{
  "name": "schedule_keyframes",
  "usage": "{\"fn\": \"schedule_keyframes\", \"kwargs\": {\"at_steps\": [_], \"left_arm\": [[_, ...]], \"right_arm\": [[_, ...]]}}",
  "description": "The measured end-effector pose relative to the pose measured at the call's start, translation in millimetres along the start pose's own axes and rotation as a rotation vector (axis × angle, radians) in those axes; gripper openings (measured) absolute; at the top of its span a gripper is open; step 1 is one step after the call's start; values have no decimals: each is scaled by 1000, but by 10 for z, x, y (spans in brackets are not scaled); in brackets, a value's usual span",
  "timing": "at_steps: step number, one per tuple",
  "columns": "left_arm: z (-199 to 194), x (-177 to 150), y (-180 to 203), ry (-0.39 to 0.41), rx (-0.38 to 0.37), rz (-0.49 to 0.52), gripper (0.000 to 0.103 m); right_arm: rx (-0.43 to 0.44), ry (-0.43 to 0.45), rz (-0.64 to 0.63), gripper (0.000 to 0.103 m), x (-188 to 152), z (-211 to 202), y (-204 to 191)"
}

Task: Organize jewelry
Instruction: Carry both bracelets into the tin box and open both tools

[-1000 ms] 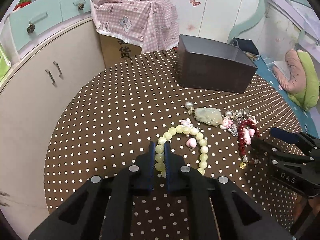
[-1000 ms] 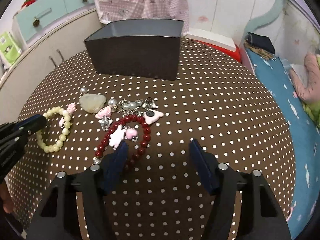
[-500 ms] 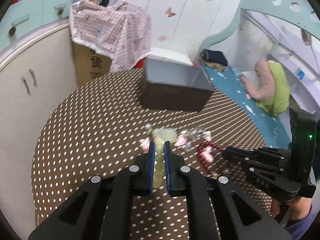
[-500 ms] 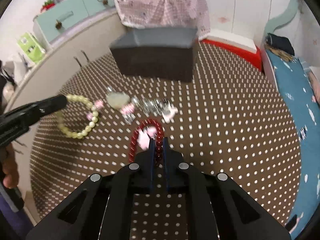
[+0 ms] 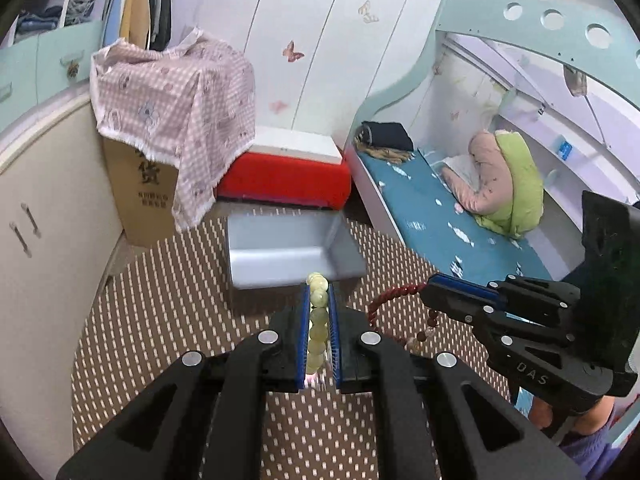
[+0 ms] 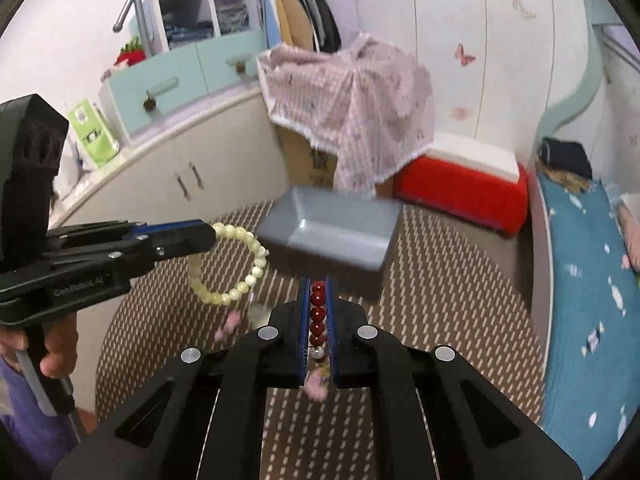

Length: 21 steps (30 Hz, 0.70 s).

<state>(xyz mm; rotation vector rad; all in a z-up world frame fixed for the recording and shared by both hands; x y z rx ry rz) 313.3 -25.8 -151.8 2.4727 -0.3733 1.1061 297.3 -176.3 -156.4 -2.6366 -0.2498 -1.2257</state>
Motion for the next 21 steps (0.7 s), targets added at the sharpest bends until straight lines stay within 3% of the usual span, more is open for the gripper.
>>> {"fn": "schedule_keyframes", "kwargs": {"at_steps": [6, 10, 21], "left_arm": [[215, 430, -57, 14, 27, 17, 8], [572, 549, -190, -34, 51, -1, 8], [1350, 120, -551, -222, 128, -41, 8]], "right_arm": [[-5, 53, 12, 8, 443, 165, 101], [-7, 39, 46, 8, 579, 493, 196], [-9, -112, 91, 8, 151, 1333, 288]]}}
Point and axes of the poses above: each gripper's, at about its wrist camera, not at the fingertips, and z roughly the way its jaws point, y to its right, x to its top, the point moved 7 cm from there along z, roughly the way its jaws point, and after that the axes turned 3 degrees about y, right-handed, at the moved point
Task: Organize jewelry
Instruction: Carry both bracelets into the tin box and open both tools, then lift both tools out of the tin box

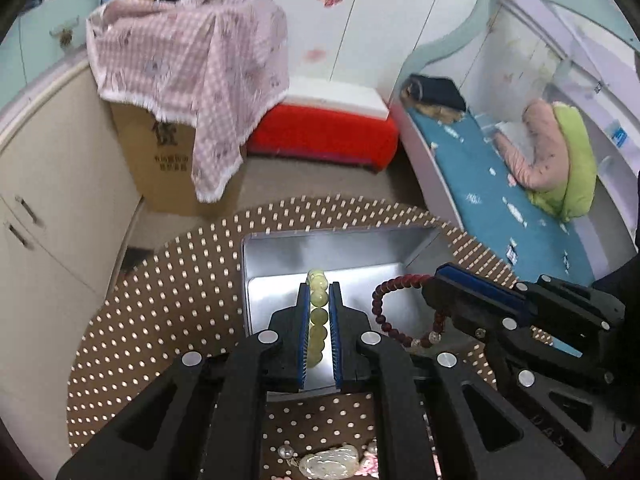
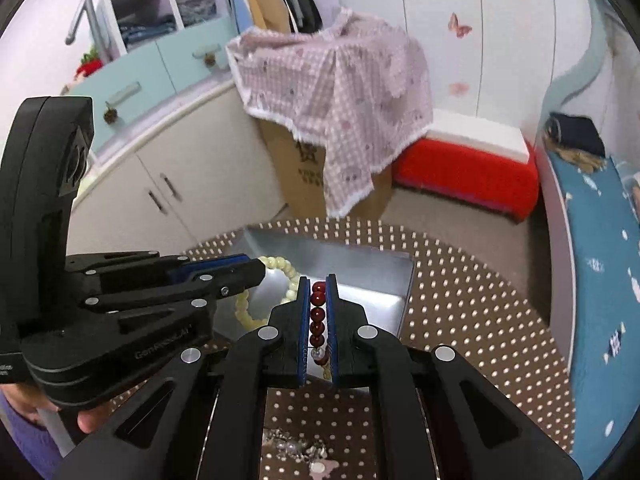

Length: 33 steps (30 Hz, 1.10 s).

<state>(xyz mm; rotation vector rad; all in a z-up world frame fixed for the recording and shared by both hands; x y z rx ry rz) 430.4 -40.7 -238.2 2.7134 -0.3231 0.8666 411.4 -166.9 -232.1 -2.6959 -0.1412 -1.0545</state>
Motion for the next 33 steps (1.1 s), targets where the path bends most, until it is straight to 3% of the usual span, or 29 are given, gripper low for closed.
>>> {"fn": "schedule_keyframes", "kwargs": {"at_steps": [9, 15, 17, 21, 24, 26, 28, 33], "left_arm": [[49, -61, -18, -13, 27, 15, 9], [-64, -112, 32, 12, 6, 16, 31], [-122, -109, 34, 25, 23, 16, 43], [-351, -94, 28, 72, -4, -18, 47], [-594, -121, -15, 127, 30, -28, 58], [-743, -164, -53, 160, 67, -29, 63], [-916, -258, -112, 196, 112, -33, 64], [-1210, -562, -227, 263, 227, -36, 68]], "right_arm": [[-15, -35, 19, 9, -125, 119, 84], [-18, -43, 28, 10, -176, 81, 116], [-17, -37, 32, 10, -161, 38, 115], [-24, -9, 34, 11, -139, -149, 101], [-28, 23, 27, 11, -120, -370, 64], [-46, 48, 13, 17, -132, -535, 40], [-65, 80, 5, 47, -150, -703, 22], [-86, 139, -16, 50, -265, -1054, -59]]}}
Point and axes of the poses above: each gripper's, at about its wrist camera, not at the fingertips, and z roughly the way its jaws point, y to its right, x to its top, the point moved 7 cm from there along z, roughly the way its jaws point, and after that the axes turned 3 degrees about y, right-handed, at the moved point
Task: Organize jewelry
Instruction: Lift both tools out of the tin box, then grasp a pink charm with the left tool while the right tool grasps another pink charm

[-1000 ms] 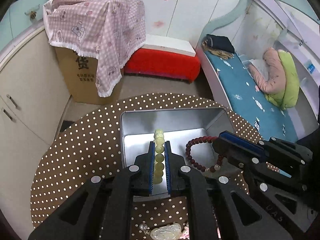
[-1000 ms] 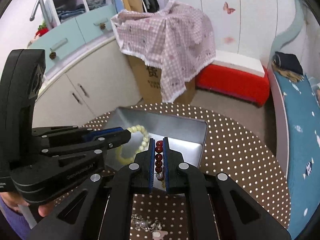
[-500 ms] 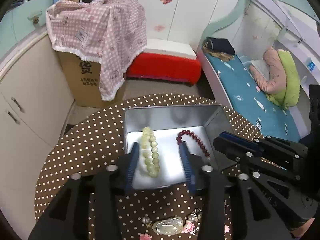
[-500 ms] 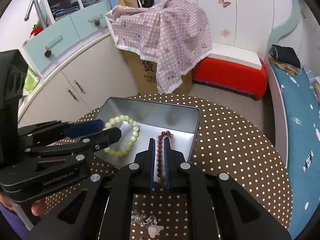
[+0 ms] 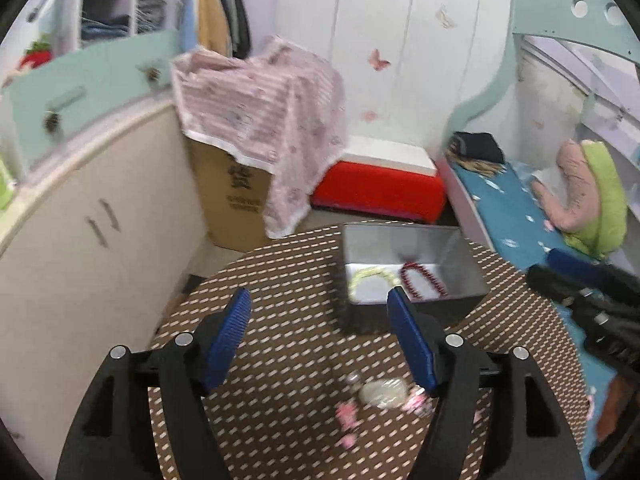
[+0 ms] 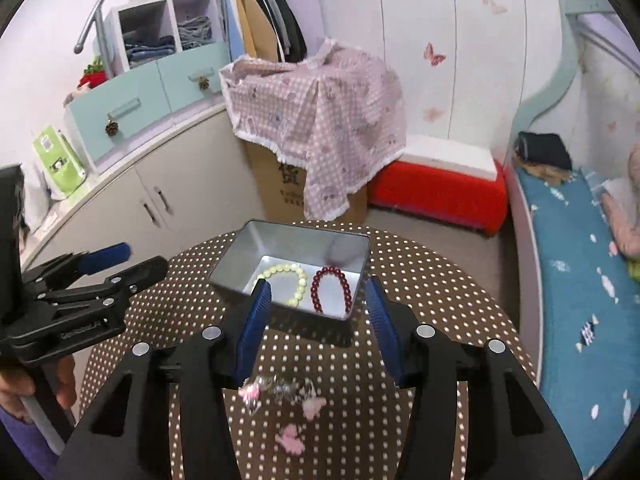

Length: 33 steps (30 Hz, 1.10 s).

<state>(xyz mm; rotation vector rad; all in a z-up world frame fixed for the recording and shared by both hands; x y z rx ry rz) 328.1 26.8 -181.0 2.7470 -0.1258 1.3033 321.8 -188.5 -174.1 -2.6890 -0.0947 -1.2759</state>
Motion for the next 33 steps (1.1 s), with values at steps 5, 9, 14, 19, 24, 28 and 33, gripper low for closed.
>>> {"fn": "schedule_keyframes", "kwargs": {"at_steps": [5, 9, 14, 19, 24, 28, 33], "left_arm": [[-107, -287, -92, -5, 53, -8, 69], [-42, -577, -100, -52, 42, -10, 69], [150, -920, -18, -128, 33, 18, 68], [236, -1086, 104, -146, 43, 61, 68], [327, -1149, 144, -167, 38, 76, 67], [357, -1206, 185, -187, 37, 100, 50], [347, -1210, 257, -181, -2, 108, 14]], "right_arm": [[-59, 25, -27, 55, -189, -201, -3], [-70, -2, -28, 56, -436, -204, -3], [-85, -78, -20, 56, -844, -64, 25], [-83, -122, -6, 56, -1099, 14, 28], [-77, -146, 7, 56, -1249, 64, 33], [-64, -158, 7, 56, -1318, 85, 21], [-47, -171, -2, 56, -1389, 117, -40]]}}
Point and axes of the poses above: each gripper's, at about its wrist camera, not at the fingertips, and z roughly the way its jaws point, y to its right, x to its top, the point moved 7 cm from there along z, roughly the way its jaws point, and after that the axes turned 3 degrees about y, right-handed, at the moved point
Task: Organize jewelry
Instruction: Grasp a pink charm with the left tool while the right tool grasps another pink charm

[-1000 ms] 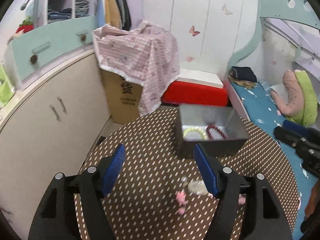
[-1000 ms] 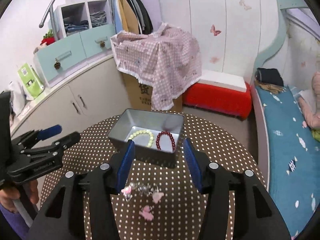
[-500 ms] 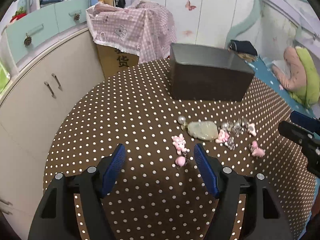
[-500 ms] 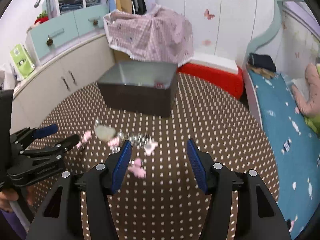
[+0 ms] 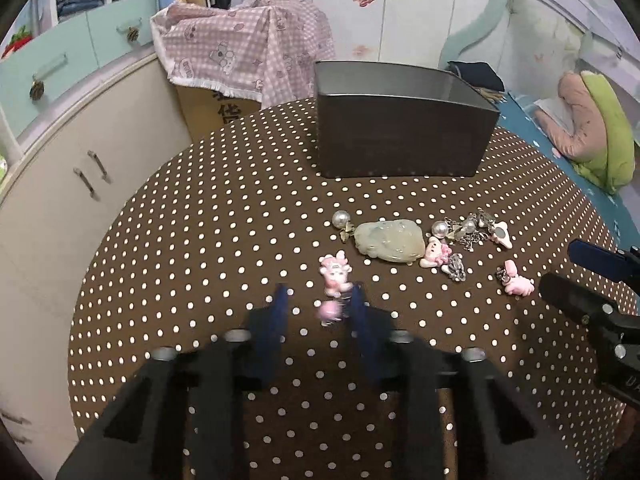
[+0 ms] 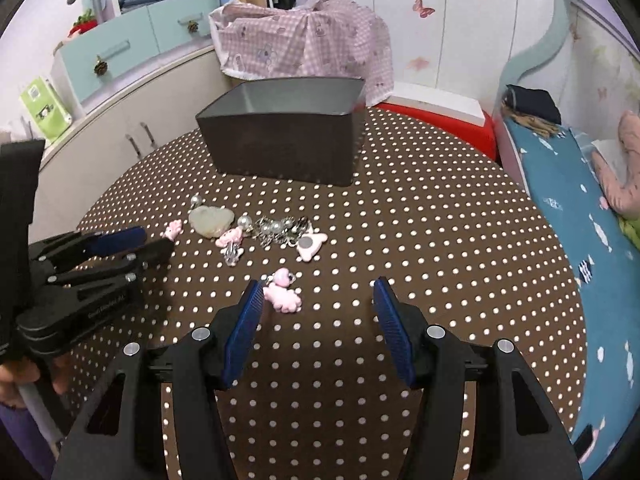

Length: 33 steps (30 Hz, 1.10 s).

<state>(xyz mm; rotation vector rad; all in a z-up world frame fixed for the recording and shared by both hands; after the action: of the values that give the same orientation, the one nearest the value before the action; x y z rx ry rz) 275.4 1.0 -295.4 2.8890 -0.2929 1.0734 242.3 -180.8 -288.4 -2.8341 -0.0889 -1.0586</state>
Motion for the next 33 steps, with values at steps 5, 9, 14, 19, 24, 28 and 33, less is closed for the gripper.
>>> {"fn": "schedule_keyframes", "kwargs": {"at_steps": [5, 9, 14, 19, 24, 28, 33], "left_arm": [[-44, -20, -11, 2, -26, -25, 14], [-133, -26, -43, 10, -59, -49, 14], [-229, -3, -74, 29, -73, -55, 14], [-308, 34, -51, 46, -88, -53, 14], [-383, 96, -40, 59, -123, -61, 14], [-484, 208, -6, 83, -168, -68, 14], [-636, 434, 56, 120, -236, -71, 14]], "right_arm": [[3, -19, -13, 56, -41, 74, -49], [12, -24, -29, 56, -30, 135, -124], [21, -40, -51, 55, -41, 233, -211], [19, -29, -70, 18, -32, 234, -232], [61, -36, -60, 16, -20, 201, -220], [81, -8, -56, 16, 50, 79, -210], [94, 44, -56, 16, 259, -133, -193]]}}
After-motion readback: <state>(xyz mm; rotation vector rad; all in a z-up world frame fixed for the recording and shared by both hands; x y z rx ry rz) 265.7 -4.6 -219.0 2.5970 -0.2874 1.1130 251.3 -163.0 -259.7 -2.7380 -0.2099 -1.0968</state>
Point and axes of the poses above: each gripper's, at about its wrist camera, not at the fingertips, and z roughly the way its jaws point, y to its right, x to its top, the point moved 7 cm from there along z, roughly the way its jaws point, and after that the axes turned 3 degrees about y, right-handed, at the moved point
